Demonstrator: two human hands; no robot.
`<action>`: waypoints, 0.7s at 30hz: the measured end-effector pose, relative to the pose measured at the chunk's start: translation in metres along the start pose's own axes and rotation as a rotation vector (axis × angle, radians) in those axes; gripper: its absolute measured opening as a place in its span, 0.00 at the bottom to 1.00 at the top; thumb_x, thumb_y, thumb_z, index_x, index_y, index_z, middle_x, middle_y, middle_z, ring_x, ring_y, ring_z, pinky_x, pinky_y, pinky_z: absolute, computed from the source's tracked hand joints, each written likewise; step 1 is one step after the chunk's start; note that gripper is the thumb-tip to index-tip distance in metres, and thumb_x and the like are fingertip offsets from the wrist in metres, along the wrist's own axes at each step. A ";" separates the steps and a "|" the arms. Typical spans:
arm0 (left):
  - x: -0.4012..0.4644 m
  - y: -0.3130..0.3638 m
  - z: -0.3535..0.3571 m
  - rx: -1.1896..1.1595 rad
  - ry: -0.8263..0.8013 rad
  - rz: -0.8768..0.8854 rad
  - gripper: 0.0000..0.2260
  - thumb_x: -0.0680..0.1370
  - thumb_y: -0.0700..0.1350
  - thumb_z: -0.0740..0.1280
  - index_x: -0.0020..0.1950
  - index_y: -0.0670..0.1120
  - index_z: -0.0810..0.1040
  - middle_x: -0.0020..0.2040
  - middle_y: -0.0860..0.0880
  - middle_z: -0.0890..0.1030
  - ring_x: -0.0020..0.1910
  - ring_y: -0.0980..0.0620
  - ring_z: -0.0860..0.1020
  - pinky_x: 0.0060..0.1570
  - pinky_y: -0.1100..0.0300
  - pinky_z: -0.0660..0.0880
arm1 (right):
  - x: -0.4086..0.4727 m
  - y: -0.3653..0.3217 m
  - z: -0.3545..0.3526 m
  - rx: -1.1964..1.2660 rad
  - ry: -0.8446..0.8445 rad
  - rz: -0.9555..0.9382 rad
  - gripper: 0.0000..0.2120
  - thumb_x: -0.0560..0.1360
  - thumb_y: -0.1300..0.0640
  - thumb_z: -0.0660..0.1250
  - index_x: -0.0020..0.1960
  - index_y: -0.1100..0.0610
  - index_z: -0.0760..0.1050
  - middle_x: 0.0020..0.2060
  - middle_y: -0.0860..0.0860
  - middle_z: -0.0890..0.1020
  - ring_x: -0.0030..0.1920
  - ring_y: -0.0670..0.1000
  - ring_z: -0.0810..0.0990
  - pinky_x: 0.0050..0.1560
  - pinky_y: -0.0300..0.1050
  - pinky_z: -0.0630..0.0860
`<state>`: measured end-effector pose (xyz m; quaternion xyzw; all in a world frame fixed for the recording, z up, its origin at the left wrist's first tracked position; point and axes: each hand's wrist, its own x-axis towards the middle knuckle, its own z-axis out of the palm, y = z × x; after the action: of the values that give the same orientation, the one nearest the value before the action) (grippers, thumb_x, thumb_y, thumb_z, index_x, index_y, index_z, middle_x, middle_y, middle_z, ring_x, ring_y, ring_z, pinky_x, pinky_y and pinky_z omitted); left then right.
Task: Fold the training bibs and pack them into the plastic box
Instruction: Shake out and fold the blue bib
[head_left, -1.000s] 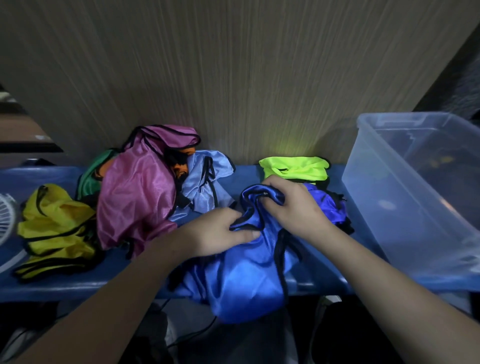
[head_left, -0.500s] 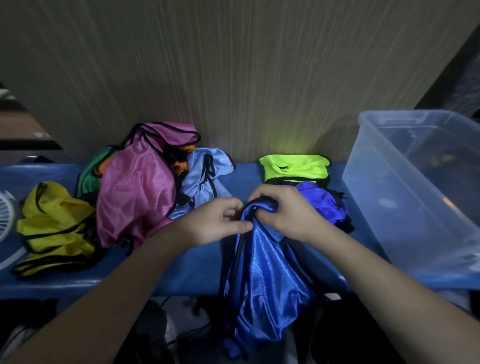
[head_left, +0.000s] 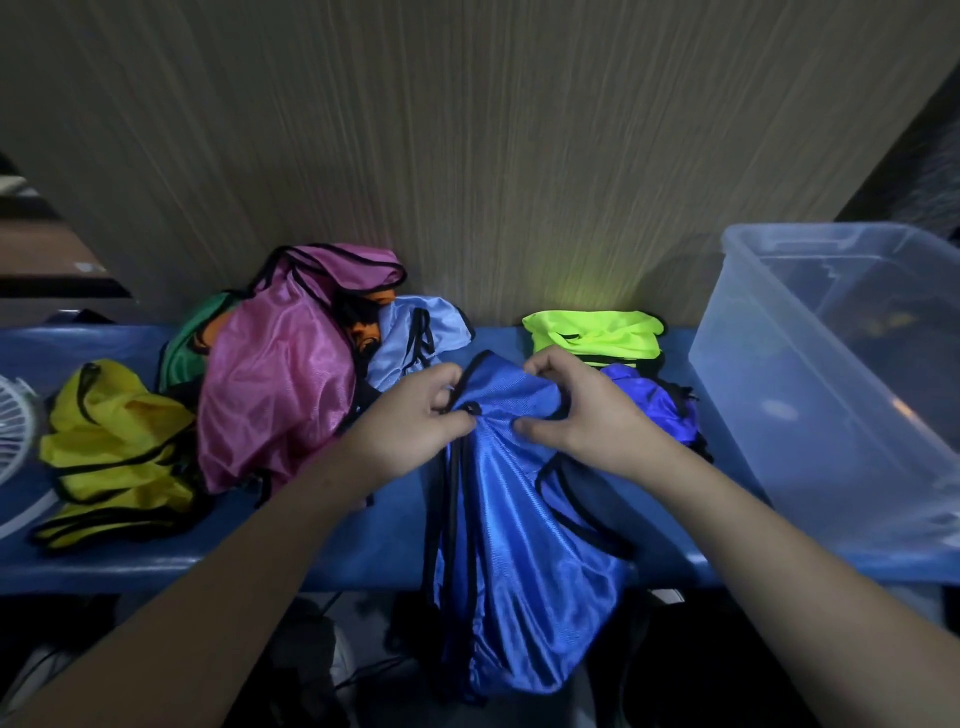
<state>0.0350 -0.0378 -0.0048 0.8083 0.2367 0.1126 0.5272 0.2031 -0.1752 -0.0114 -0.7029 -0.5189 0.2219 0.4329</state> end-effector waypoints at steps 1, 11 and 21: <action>0.000 -0.001 -0.001 0.009 0.020 0.002 0.05 0.79 0.34 0.66 0.52 0.42 0.76 0.49 0.44 0.85 0.51 0.44 0.84 0.58 0.47 0.77 | 0.000 0.001 -0.003 0.050 -0.011 0.020 0.17 0.71 0.63 0.76 0.54 0.56 0.72 0.47 0.53 0.83 0.42 0.50 0.80 0.50 0.54 0.78; -0.002 0.009 0.008 -0.219 -0.019 0.078 0.16 0.79 0.37 0.69 0.67 0.42 0.75 0.60 0.46 0.83 0.59 0.51 0.82 0.60 0.59 0.78 | 0.002 0.001 0.000 0.165 0.084 -0.050 0.07 0.76 0.65 0.71 0.51 0.58 0.76 0.48 0.50 0.85 0.51 0.49 0.83 0.57 0.51 0.78; 0.000 0.006 0.006 -0.262 0.102 0.052 0.12 0.80 0.35 0.67 0.64 0.41 0.77 0.58 0.47 0.84 0.58 0.52 0.83 0.59 0.60 0.79 | -0.002 -0.003 0.001 0.244 0.084 0.046 0.04 0.78 0.57 0.69 0.48 0.57 0.77 0.45 0.63 0.81 0.42 0.52 0.78 0.48 0.58 0.75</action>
<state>0.0390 -0.0446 -0.0017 0.7315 0.2253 0.1971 0.6126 0.2005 -0.1761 -0.0099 -0.6656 -0.4531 0.2636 0.5312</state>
